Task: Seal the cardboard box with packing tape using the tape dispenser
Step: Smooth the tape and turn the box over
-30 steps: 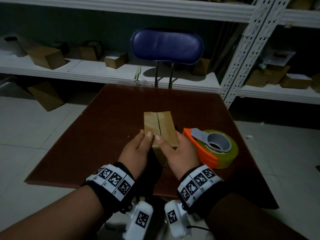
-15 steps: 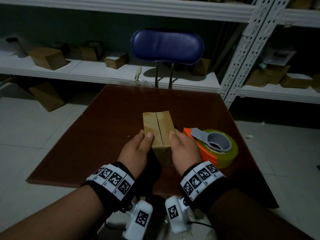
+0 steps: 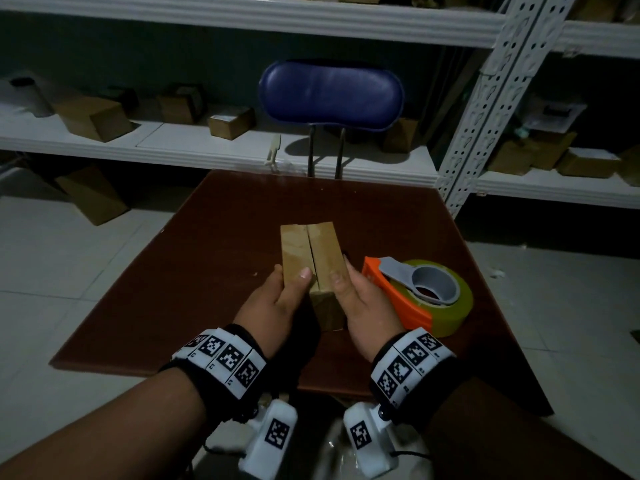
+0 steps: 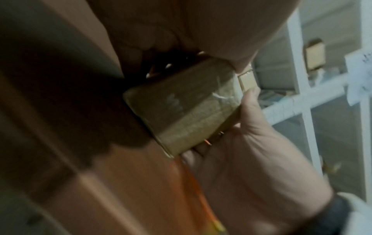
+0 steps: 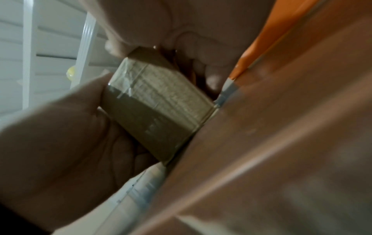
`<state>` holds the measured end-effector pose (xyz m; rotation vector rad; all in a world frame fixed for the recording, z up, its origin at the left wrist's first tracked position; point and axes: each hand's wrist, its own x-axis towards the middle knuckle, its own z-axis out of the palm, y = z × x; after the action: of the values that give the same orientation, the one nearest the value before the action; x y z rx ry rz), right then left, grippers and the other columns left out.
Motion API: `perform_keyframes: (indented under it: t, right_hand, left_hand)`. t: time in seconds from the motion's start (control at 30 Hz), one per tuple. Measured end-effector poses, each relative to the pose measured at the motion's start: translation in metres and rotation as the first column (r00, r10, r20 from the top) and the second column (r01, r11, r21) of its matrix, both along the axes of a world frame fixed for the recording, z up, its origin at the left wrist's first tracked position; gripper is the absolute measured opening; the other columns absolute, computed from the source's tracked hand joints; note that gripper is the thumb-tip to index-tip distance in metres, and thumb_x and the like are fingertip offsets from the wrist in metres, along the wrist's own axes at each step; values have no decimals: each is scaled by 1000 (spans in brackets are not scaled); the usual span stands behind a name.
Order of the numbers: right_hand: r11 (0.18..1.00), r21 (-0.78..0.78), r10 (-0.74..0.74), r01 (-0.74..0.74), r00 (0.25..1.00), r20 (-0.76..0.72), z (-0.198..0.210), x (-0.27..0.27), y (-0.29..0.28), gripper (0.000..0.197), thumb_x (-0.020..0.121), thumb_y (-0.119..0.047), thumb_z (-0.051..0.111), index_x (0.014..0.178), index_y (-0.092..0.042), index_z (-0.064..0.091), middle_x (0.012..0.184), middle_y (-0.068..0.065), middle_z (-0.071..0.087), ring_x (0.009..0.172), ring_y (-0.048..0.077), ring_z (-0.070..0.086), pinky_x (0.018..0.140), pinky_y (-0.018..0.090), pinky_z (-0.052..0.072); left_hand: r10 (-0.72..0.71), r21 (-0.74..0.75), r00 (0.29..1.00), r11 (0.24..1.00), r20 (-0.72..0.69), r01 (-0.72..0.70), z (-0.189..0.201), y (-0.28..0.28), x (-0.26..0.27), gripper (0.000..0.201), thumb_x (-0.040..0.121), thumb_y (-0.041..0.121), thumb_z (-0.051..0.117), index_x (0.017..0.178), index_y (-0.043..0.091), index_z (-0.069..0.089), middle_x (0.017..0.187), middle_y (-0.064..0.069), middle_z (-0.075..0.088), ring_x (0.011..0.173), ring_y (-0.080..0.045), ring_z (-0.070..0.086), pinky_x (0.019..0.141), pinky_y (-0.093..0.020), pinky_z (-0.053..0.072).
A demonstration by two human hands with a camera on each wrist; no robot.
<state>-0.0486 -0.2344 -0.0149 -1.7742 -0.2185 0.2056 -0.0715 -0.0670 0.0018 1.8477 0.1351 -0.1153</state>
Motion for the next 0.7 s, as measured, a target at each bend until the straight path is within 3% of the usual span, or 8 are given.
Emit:
perform_keyframes:
  t: [0.1, 0.17, 0.27, 0.4, 0.57, 0.7]
  right_hand:
    - [998, -39, 59, -58, 998, 25, -1, 2, -7, 67, 93, -69, 47, 152, -38, 37, 135, -12, 64, 121, 6, 62, 105, 42, 50]
    - [994, -64, 88, -86, 995, 35, -1, 4, -11, 78, 89, -73, 49, 155, -35, 31, 138, -12, 62, 123, 4, 60, 106, 41, 49]
    - [991, -84, 106, -103, 994, 34, -1, 8, -15, 96, 80, -81, 52, 158, -31, 26, 143, -10, 57, 126, 5, 57, 107, 40, 49]
    - [990, -62, 126, -126, 992, 8, -1, 12, -17, 104, 75, -82, 58, 159, -29, 24, 150, -10, 50, 134, 5, 50, 111, 40, 45]
    - [986, -50, 158, -157, 987, 4, 0, 8, -22, 100, 79, -71, 64, 159, -29, 22, 155, -13, 44, 139, 1, 44, 115, 39, 41]
    - [988, -65, 143, -143, 990, 3, -3, 5, -24, 87, 88, -52, 68, 159, -31, 22, 153, -12, 47, 138, 5, 46, 113, 41, 44]
  left_hand:
    - [-82, 121, 996, 990, 19, 79, 13, 4, -2, 84, 78, 82, 46, 139, 25, 50, 124, 15, 62, 113, -6, 60, 102, -32, 45]
    - [-105, 163, 994, 981, 1, 104, 22, 7, -4, 68, 76, 70, 51, 130, 30, 50, 108, 24, 58, 99, 0, 58, 89, -23, 44]
    - [-135, 191, 991, 973, 1, 132, 27, 12, -3, 68, 74, 60, 58, 133, 29, 50, 106, 24, 57, 93, 4, 57, 81, -17, 44]
    - [-139, 251, 990, 958, -12, 138, 27, 16, 0, 51, 83, 42, 69, 129, 28, 51, 95, 33, 51, 80, 18, 53, 66, -3, 43]
    - [-181, 327, 983, 929, -7, 173, 29, 15, -1, 57, 85, 40, 68, 137, 22, 50, 95, 34, 48, 87, 15, 53, 65, 2, 40]
    - [-204, 366, 979, 911, 5, 188, 29, 14, 1, 64, 84, 42, 69, 140, 20, 48, 106, 24, 50, 97, 4, 52, 66, 2, 38]
